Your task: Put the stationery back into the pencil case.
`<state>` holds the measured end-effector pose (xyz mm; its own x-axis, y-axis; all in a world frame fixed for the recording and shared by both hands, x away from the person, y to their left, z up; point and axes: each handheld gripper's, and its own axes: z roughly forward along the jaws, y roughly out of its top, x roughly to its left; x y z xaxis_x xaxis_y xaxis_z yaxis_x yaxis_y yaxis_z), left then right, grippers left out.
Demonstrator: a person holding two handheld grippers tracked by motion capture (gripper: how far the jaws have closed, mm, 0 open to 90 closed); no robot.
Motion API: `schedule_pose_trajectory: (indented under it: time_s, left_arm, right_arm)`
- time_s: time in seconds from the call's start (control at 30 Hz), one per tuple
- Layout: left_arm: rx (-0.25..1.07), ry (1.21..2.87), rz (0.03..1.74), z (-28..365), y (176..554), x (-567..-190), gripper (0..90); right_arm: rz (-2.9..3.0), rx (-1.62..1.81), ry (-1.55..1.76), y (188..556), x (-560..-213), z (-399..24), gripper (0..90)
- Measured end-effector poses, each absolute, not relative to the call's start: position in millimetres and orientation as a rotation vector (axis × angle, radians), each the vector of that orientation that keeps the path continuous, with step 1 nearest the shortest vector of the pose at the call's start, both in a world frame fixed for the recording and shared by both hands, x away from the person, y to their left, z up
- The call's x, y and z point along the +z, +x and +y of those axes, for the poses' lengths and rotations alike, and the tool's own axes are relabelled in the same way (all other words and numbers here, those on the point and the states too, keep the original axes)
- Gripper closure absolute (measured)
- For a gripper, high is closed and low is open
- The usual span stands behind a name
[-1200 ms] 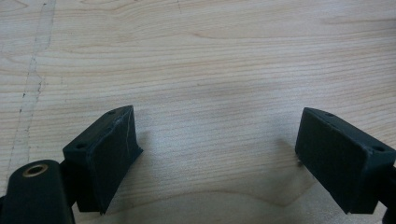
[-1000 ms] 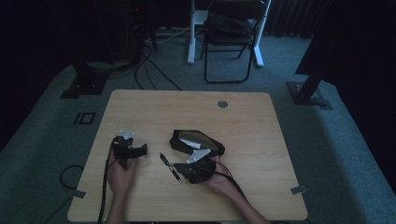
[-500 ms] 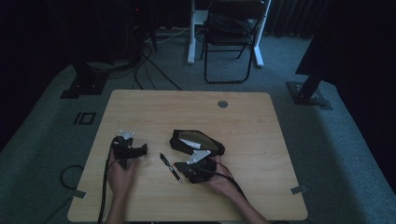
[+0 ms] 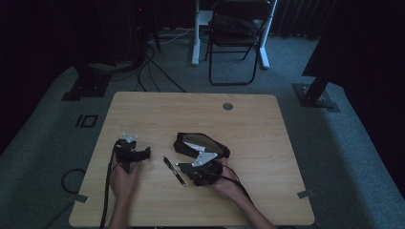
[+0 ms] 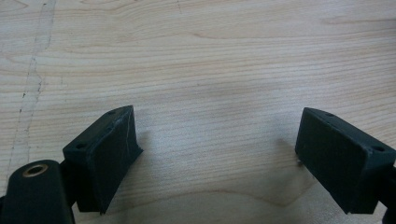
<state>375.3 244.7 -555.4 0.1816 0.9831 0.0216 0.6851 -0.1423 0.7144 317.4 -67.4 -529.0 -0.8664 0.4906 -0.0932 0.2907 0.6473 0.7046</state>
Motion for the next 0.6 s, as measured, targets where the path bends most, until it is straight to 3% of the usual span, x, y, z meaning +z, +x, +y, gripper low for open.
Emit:
schedule_pose_trajectory:
  time_s: [0.6]
  left_arm:
    - [0.682, 1.897, 1.563, 244.7, 375.3, -555.4, 13.1]
  right_arm:
    - [2.553, 1.083, 0.615, 313.4, -513.2, -69.1, 41.7]
